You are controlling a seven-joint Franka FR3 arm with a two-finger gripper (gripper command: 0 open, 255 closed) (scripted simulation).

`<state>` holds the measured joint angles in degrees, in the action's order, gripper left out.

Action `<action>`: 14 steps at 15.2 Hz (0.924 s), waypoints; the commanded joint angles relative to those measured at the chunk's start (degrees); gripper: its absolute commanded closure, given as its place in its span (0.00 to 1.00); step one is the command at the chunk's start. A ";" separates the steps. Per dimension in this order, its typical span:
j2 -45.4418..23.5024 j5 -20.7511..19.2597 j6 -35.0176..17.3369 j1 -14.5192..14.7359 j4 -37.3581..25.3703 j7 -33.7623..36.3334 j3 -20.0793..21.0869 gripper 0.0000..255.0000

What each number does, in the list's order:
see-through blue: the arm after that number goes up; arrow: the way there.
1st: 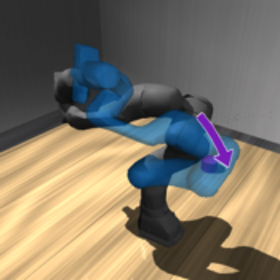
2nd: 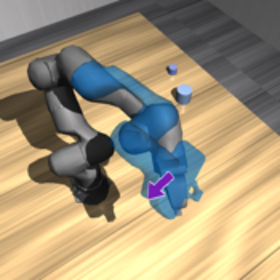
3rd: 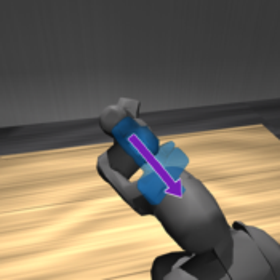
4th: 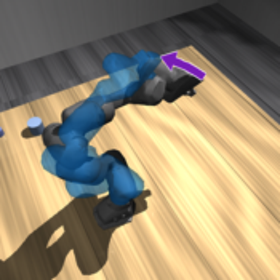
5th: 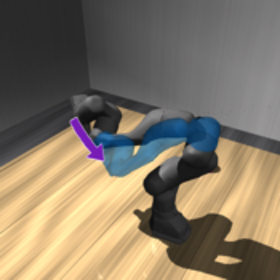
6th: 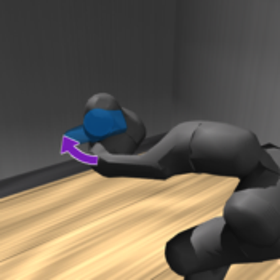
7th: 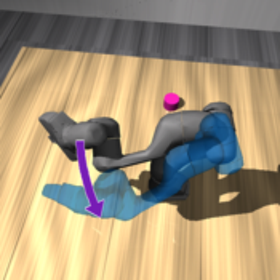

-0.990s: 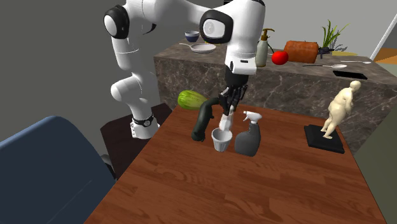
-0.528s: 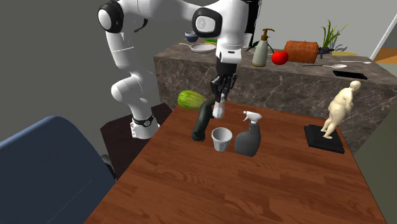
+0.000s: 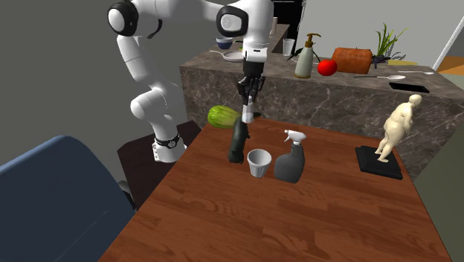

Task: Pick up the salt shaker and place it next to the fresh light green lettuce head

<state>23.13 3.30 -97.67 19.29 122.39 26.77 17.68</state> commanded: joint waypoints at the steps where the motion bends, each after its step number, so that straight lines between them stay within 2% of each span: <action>1: 2.15 1.29 0.42 1.20 1.73 2.03 1.39 1.00; 8: 9.02 6.16 2.76 5.53 5.71 9.10 6.32 1.00; 14: 9.11 6.70 -1.79 5.82 10.34 9.13 7.04 1.00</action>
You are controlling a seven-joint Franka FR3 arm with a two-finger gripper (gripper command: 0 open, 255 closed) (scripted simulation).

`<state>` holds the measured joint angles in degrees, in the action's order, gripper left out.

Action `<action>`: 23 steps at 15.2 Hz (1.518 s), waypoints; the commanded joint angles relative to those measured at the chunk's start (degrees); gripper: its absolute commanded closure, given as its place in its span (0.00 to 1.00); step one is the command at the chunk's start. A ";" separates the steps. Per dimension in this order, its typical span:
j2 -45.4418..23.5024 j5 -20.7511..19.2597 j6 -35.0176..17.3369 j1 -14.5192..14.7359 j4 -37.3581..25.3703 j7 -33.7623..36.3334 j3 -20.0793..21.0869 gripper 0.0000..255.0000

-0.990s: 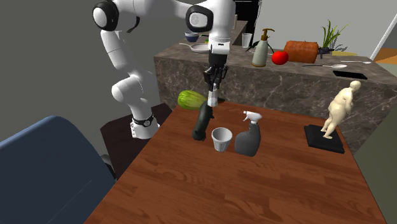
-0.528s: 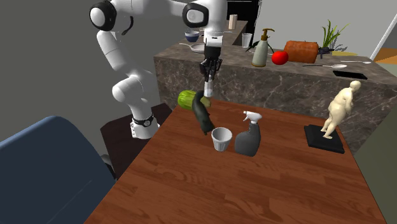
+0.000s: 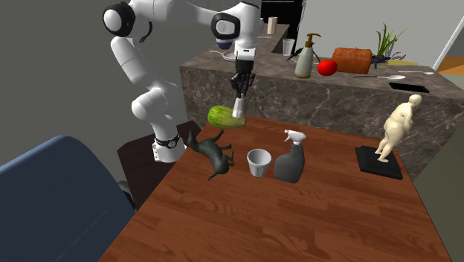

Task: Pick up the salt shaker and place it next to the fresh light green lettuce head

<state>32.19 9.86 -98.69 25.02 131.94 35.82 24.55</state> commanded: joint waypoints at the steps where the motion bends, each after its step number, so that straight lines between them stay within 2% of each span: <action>1: 0.02 0.23 -1.53 0.13 1.52 0.09 0.30 1.00; 23: -4.64 1.62 -19.71 0.38 15.10 1.06 4.13 1.00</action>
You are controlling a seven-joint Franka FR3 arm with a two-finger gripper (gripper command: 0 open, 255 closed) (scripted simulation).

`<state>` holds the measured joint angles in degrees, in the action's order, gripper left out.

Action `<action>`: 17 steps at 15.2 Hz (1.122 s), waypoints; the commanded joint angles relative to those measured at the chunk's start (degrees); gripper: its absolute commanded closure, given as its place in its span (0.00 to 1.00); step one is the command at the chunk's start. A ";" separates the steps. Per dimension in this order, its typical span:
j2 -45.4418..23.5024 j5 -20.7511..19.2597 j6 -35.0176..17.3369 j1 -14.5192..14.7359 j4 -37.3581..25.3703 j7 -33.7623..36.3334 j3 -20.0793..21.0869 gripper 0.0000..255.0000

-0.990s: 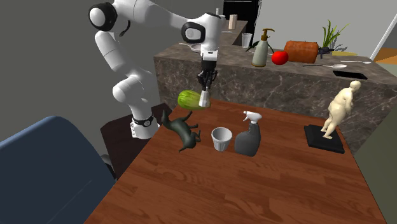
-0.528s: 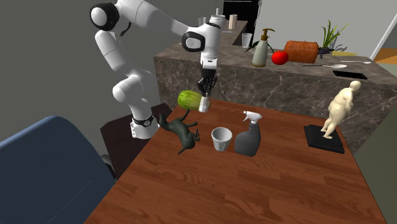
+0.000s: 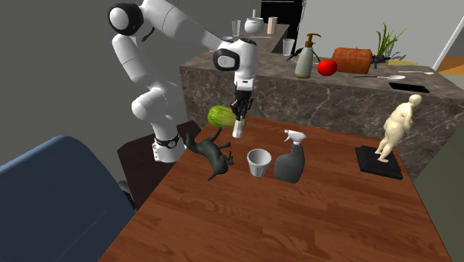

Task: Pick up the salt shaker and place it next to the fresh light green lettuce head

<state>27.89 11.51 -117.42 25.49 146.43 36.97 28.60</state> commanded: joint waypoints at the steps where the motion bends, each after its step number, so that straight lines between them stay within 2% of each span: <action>1: -0.75 -0.01 -1.88 -0.12 1.11 0.00 0.30 1.00; 5: -2.72 -0.06 -5.74 -0.34 3.06 0.45 1.25 1.00; 13: -2.72 -0.07 -5.74 -0.32 3.06 0.46 1.23 1.00; 14: -2.74 -0.09 -5.78 -0.34 3.08 0.42 1.21 0.00; 17: -2.66 -0.05 -5.65 -0.29 3.03 0.49 1.25 0.00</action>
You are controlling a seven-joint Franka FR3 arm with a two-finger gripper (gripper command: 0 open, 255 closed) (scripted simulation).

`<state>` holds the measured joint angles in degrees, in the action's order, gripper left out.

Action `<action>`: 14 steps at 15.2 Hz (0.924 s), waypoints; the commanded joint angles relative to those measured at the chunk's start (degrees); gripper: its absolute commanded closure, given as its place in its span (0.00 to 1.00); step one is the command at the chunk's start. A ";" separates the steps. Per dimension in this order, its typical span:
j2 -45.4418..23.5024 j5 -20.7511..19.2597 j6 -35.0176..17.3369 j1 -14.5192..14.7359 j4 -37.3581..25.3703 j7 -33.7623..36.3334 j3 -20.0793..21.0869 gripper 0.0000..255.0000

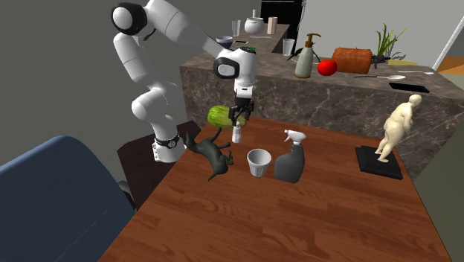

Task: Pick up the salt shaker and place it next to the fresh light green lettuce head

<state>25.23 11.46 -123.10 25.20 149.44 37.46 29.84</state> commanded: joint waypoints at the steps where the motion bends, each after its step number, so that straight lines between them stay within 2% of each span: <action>1: -0.02 0.00 0.01 0.00 0.01 0.01 0.01 0.00; 2: -0.06 -0.02 -0.06 -0.03 0.05 -0.03 -0.01 0.00; 6: 3.26 -0.18 8.30 0.25 -5.11 -0.48 -1.69 0.00; 14: 3.26 -0.18 8.30 0.26 -5.11 -0.48 -1.70 0.00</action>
